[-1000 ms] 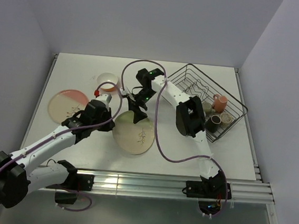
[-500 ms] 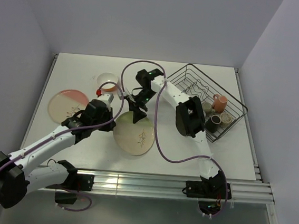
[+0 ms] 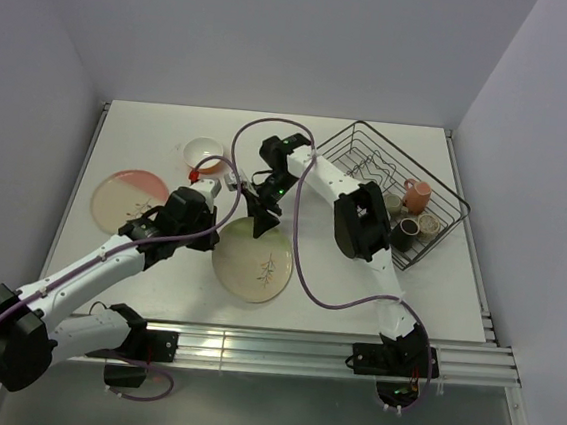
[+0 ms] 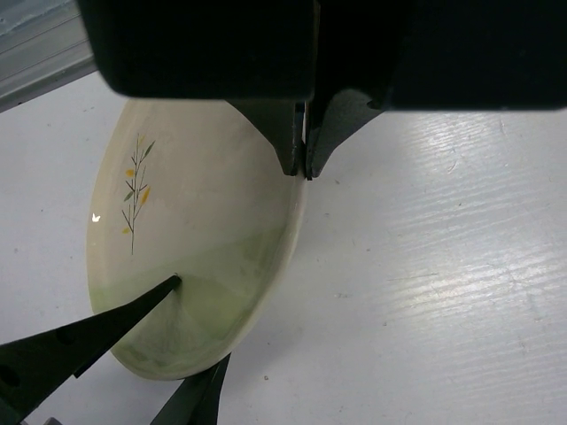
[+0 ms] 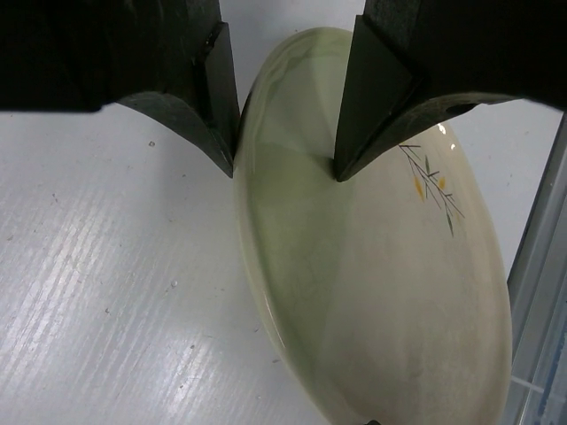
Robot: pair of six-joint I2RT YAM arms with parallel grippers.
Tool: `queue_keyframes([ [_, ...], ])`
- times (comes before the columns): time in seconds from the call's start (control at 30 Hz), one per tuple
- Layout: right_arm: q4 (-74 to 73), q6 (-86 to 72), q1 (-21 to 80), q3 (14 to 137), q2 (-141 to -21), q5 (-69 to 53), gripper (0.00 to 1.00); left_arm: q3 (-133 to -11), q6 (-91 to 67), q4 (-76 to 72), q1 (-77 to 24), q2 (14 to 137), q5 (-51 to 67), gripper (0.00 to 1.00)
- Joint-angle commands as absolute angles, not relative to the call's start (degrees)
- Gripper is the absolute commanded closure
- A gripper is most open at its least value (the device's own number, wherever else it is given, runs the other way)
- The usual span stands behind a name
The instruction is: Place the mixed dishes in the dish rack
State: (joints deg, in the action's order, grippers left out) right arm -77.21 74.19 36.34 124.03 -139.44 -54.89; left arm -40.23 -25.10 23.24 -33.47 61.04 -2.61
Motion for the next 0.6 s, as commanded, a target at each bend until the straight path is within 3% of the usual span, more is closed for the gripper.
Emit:
queue_keyframes([
  [0.0, -82.6, 74.8, 37.0, 123.9, -135.4, -55.3, 0.69, -44.0, -24.4, 16.1, -33.7, 60.7, -2.5, 1.0],
  [0.43, -81.7, 71.2, 34.7, 122.4, -132.5, -57.0, 0.91, -41.2, -25.1, 12.3, -33.7, 61.4, -2.8, 0.99],
  [0.57, -80.9, 69.8, 34.2, 120.7, -131.3, -57.8, 0.96, -41.1, -25.3, 11.3, -33.7, 62.0, -2.6, 0.92],
])
